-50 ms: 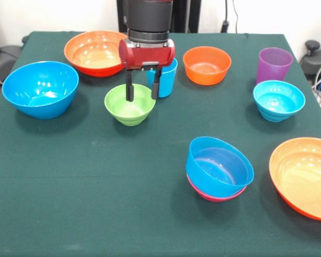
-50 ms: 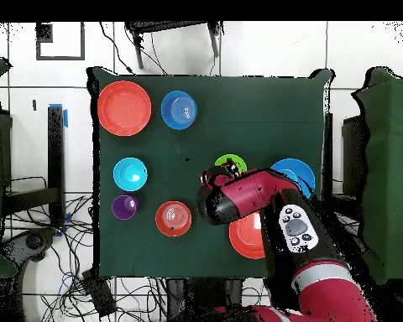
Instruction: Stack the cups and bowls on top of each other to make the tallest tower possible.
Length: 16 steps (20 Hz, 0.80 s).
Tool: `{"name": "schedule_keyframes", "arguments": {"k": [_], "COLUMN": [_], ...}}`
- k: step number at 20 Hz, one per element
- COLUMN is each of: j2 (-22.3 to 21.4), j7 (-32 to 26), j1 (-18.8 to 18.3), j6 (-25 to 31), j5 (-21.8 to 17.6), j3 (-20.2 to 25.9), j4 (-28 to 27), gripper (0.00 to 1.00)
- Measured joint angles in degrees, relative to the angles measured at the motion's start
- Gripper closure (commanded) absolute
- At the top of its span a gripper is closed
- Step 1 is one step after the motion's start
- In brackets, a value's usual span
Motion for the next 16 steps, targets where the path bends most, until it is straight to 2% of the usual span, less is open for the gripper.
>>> {"name": "schedule_keyframes", "arguments": {"k": [16], "j2": [1.4], "j7": [0.0], "j1": [-1.4], "j6": [-1.2], "j5": [0.0], "j3": [0.1], "j4": [-0.6], "gripper": [0.0]}}
